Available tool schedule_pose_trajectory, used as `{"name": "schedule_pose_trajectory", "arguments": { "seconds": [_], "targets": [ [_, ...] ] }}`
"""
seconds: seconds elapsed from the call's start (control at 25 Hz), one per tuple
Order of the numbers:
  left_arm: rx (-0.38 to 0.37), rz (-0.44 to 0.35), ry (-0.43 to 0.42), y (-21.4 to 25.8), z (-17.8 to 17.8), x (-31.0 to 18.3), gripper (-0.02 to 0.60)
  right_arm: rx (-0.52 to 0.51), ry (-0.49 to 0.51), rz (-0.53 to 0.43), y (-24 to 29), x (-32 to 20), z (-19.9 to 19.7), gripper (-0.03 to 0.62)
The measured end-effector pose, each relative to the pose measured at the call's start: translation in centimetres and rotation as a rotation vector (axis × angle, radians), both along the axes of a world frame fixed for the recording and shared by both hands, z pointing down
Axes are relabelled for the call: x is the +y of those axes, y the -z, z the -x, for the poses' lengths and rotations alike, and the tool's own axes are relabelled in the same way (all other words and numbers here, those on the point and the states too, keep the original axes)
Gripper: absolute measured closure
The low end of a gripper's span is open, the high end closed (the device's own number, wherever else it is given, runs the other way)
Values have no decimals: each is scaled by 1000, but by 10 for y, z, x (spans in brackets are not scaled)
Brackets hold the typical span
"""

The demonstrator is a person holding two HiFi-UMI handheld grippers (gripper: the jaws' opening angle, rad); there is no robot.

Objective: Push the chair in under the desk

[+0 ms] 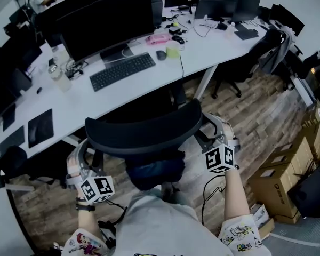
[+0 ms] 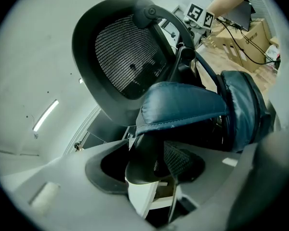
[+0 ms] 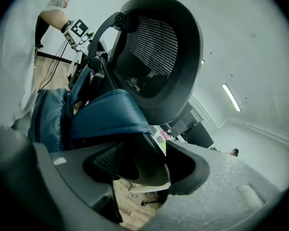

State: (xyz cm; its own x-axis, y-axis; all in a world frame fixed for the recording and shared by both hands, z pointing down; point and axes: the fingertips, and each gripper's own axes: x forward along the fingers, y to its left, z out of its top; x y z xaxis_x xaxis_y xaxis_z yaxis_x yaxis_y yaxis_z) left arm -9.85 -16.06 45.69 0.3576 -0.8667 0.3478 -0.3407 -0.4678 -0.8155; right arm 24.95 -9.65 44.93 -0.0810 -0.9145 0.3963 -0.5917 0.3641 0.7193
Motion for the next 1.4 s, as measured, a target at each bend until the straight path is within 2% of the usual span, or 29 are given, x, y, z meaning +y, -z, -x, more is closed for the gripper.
{"name": "schedule_pose_trajectory", "arguments": {
  "seconds": [0.84,1.12,1.4],
  "targets": [
    [0,10,291,-4,-58,29,345,3,288,-9,0,-57,-63,327],
    [3,16,347,-4,-70,31,345,3,352,-15,2,-75,-73,327],
    [3,21,375,-2,-74,20,345,1,373,-19,4,-98,-74,327]
  ]
}}
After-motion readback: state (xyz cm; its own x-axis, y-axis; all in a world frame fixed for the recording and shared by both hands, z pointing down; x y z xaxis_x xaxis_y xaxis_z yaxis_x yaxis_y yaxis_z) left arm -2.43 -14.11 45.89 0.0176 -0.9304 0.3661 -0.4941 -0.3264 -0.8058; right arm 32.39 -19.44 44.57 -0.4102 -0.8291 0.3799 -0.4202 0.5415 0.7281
